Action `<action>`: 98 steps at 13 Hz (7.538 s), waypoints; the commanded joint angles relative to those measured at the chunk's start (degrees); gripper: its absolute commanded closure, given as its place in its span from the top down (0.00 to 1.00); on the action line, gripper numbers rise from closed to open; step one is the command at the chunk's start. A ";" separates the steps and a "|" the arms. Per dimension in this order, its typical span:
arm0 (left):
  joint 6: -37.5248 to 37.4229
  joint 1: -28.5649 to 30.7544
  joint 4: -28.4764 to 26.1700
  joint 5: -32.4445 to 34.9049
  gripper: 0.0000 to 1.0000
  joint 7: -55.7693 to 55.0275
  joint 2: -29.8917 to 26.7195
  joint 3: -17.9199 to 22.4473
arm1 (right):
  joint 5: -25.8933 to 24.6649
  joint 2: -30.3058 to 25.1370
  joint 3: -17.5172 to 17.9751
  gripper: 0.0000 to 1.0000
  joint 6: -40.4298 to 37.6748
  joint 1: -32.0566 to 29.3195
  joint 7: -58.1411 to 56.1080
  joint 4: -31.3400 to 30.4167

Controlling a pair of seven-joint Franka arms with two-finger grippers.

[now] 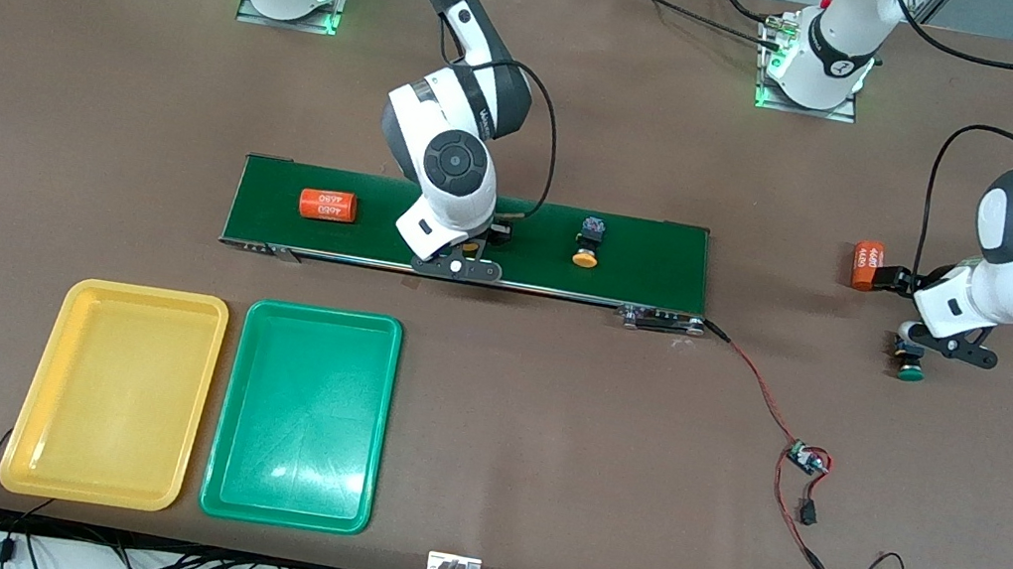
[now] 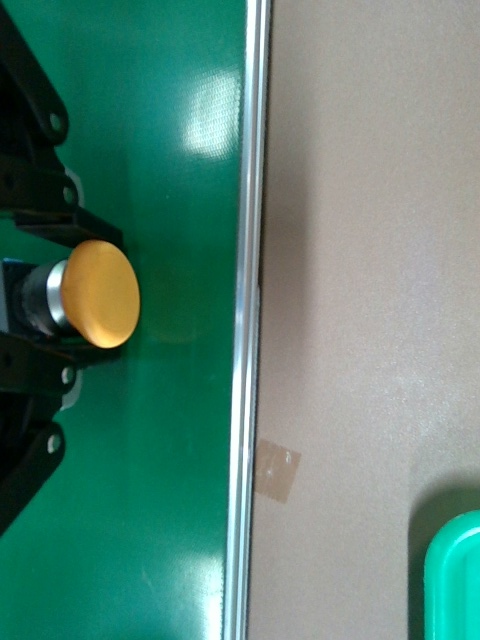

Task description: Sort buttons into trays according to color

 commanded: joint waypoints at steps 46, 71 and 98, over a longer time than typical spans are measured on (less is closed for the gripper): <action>-0.96 -7.83 11.57 0.21 1.00 35.07 5.98 -31.50 | -4.04 -11.01 -2.98 1.00 -15.22 -8.24 -7.39 2.67; 11.25 -3.88 11.13 -5.33 1.00 -1.60 13.61 6.74 | 1.06 -2.40 -7.96 0.00 -1.60 3.12 12.58 2.91; -11.26 -3.69 19.31 -8.56 0.13 -19.74 10.53 -24.53 | 2.18 12.72 -17.48 1.00 19.61 -30.28 -46.14 6.18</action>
